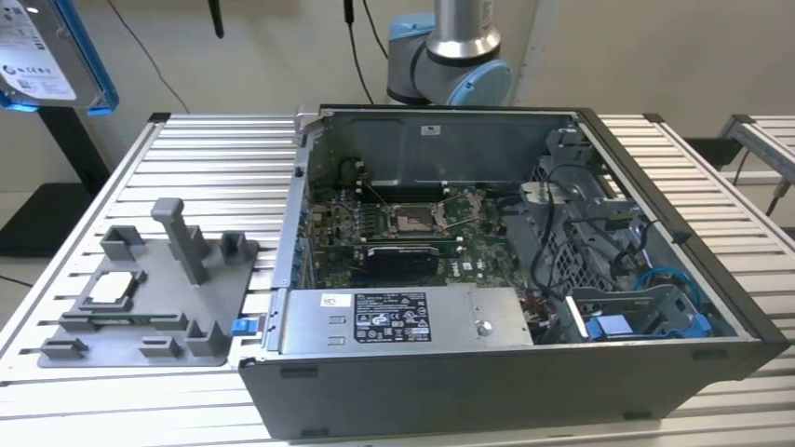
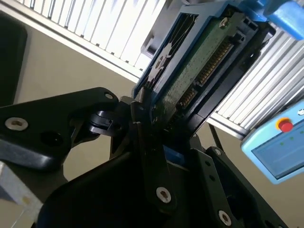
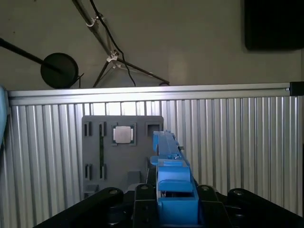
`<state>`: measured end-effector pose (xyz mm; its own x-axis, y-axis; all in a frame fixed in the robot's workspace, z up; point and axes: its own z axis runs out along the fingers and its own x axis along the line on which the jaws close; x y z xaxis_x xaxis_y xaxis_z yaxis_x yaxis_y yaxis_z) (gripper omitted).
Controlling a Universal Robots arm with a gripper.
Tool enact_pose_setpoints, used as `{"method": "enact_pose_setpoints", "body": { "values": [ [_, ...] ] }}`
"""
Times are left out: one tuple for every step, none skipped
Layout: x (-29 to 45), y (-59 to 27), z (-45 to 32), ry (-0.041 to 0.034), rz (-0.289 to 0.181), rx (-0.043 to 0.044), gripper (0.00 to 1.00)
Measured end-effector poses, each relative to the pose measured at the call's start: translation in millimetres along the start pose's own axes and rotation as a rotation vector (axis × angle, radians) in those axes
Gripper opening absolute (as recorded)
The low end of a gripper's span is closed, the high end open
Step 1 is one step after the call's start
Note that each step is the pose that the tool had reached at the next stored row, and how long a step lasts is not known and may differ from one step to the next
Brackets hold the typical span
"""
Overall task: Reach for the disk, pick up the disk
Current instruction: 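Pick up the disk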
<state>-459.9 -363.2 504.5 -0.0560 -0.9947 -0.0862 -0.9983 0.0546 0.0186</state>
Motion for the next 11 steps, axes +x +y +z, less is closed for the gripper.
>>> {"method": "enact_pose_setpoints", "body": {
  "values": [
    [0.0, 0.0, 0.0, 0.0000, 0.000, 0.0001, 0.00],
    [0.0, 0.0, 0.0, -0.0001, 0.000, 0.0001, 0.00],
    [0.0, 0.0, 0.0, -0.0001, 0.000, 0.0002, 0.00],
    [0.0, 0.0, -0.1, -0.0001, 0.000, 0.0001, 0.00],
    [0.0, 0.0, -0.1, -0.0001, 0.000, 0.0001, 0.00],
    [0.0, 0.0, -0.1, -0.0001, 0.000, 0.0001, 0.00],
    [0.0, 0.0, -0.1, -0.0001, 0.000, 0.0001, 0.00],
    [0.0, 0.0, -0.2, -0.0001, 0.000, 0.0000, 0.00],
    [0.0, 0.0, -0.2, -0.0001, 0.000, 0.0000, 0.00],
    [0.0, 0.0, -0.7, 0.0000, 0.000, -0.0001, 0.00],
    [-0.1, 0.1, -2.1, 0.0000, 0.000, 0.0001, 0.00]
  ]
}}
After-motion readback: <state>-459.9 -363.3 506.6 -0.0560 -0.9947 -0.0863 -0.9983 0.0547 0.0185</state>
